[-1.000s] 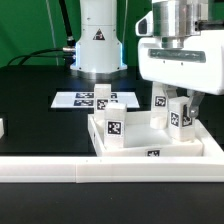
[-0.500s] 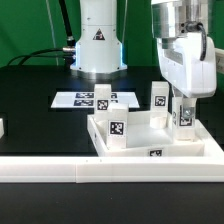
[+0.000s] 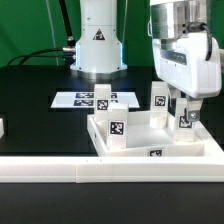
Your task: Assemble square table
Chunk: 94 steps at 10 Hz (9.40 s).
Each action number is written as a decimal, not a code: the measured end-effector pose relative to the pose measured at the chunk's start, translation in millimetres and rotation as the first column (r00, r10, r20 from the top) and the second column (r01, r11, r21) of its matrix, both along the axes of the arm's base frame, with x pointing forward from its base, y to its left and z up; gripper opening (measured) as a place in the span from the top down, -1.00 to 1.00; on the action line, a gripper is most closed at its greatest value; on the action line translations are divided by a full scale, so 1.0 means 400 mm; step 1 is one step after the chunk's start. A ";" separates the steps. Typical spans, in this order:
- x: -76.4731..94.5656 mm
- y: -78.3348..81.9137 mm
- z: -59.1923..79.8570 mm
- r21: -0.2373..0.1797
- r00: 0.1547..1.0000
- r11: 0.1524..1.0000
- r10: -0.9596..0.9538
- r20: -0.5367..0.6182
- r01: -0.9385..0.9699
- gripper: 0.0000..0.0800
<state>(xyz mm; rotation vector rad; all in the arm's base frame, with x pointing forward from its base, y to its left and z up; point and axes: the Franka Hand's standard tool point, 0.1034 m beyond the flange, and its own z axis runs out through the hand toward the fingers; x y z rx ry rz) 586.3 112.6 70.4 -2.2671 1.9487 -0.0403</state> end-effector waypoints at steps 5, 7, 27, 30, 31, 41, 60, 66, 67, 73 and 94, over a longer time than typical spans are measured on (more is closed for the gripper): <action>0.002 0.004 -0.010 -0.059 0.905 0.904 0.424 0.024 -0.422 -0.62; 0.004 -0.005 -0.010 -0.080 0.828 0.827 0.561 0.026 -0.557 -0.62; -0.006 0.036 -0.009 -0.161 0.529 0.516 0.847 -0.050 -0.841 0.27; -0.001 0.027 -0.009 -0.142 0.711 0.702 0.703 -0.018 -0.698 0.27; -0.001 0.030 -0.009 -0.129 0.783 0.776 0.622 -0.005 -0.617 0.27; -0.001 0.052 -0.009 0.022 0.980 0.980 -0.198 -0.001 0.198 0.27; 0.002 0.027 -0.013 -0.186 0.172 0.152 0.980 -0.095 -0.971 -0.62; 0.008 0.002 -0.013 -0.189 0.084 0.063 0.991 -0.104 -0.980 0.28; 0.008 0.002 -0.013 -0.189 0.100 0.080 0.990 -0.102 -0.979 0.28; 0.008 0.010 -0.013 -0.189 0.491 0.474 0.869 -0.054 -0.860 0.27; -0.004 0.020 -0.020 0.033 0.936 0.935 -0.352 -0.002 0.352 -0.18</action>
Offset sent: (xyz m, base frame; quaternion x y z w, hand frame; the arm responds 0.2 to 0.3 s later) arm 0.0055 0.0131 -0.0018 -0.0083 -0.0113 -0.1337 0.9909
